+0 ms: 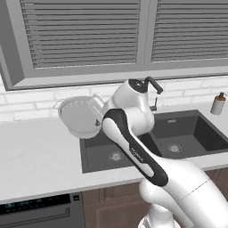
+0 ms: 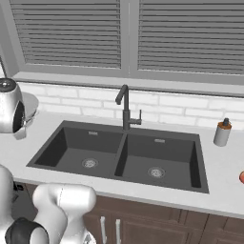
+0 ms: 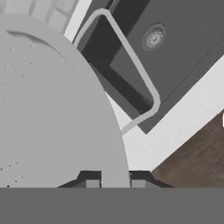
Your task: Put the colander in the sink, put the peach in the colander, and turn on the sink faucet and pour water over the colander.
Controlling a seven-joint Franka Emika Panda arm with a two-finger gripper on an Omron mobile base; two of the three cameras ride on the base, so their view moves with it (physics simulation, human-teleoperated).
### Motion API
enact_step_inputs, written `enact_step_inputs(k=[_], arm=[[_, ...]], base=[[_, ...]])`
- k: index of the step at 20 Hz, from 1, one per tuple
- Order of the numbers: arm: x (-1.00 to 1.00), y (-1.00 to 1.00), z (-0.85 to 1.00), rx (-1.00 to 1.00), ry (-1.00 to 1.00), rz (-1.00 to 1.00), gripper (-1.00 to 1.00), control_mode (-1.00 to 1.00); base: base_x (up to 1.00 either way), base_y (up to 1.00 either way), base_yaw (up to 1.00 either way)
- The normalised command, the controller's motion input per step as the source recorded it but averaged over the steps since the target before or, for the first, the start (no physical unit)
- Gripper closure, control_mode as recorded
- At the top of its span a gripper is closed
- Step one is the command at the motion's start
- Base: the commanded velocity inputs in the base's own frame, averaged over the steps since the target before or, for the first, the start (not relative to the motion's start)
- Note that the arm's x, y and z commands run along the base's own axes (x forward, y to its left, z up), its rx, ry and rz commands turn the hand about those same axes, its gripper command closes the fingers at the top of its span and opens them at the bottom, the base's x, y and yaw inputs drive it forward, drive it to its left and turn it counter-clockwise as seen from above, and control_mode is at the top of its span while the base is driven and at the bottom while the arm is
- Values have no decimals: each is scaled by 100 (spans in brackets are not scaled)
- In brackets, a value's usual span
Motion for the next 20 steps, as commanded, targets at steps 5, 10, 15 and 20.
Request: enact_step_inputs(k=[5,10,15,20], arm=[[-32,-47,3,0,0,-11,100,-100],[-17,-31,3,0,3,-8,100,-100],[-12,-31,15,0,15,0,100,-100],[-6,-37,1,-1,14,0,100,-100]], base=[[0,0,0],[0,0,0],[0,0,0],[0,0,0]])
